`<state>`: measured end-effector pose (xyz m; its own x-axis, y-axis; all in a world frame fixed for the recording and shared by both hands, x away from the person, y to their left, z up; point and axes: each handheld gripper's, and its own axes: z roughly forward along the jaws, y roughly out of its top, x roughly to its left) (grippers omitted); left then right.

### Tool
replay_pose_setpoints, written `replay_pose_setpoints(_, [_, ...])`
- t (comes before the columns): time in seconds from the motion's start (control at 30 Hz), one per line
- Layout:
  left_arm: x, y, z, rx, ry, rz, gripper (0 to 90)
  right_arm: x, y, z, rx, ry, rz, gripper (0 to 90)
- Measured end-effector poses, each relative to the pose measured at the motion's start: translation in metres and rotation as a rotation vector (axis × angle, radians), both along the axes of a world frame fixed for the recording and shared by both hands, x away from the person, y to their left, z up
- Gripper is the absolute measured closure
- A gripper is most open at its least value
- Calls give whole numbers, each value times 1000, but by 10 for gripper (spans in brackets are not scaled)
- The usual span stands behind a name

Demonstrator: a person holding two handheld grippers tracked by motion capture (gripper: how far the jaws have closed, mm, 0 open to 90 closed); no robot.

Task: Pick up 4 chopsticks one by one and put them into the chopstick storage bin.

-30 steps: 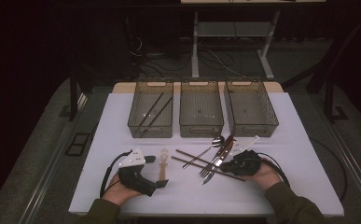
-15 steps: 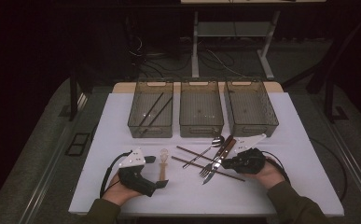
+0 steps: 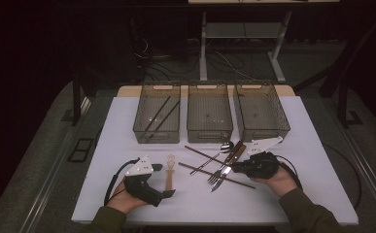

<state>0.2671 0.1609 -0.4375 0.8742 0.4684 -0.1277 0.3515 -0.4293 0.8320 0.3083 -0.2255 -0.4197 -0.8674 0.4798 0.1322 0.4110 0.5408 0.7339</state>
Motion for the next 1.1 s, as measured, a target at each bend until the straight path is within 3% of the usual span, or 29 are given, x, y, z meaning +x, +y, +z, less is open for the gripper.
replay_pose_setpoints(0.13, [1, 1, 0, -16, 8, 19, 0, 0, 2, 8, 32, 5, -15, 848])
replay_pose_setpoints(0.33, [2, 1, -1, -9, 20, 45, 0, 1, 7, 14, 38, 7, -29, 849])
replay_pose_setpoints(0.63, [2, 0, 0, -10, 15, 38, 0, 10, 10, 25, 86, -2, -71, 849])
replay_pose_setpoints(0.87, [2, 0, 0, -7, 14, 32, 0, 21, 22, 34, 96, -5, -109, 849])
replay_pose_setpoints(1.1, [1, -1, 1, -5, 13, 25, 0, 35, 42, 44, 60, -4, -129, 848])
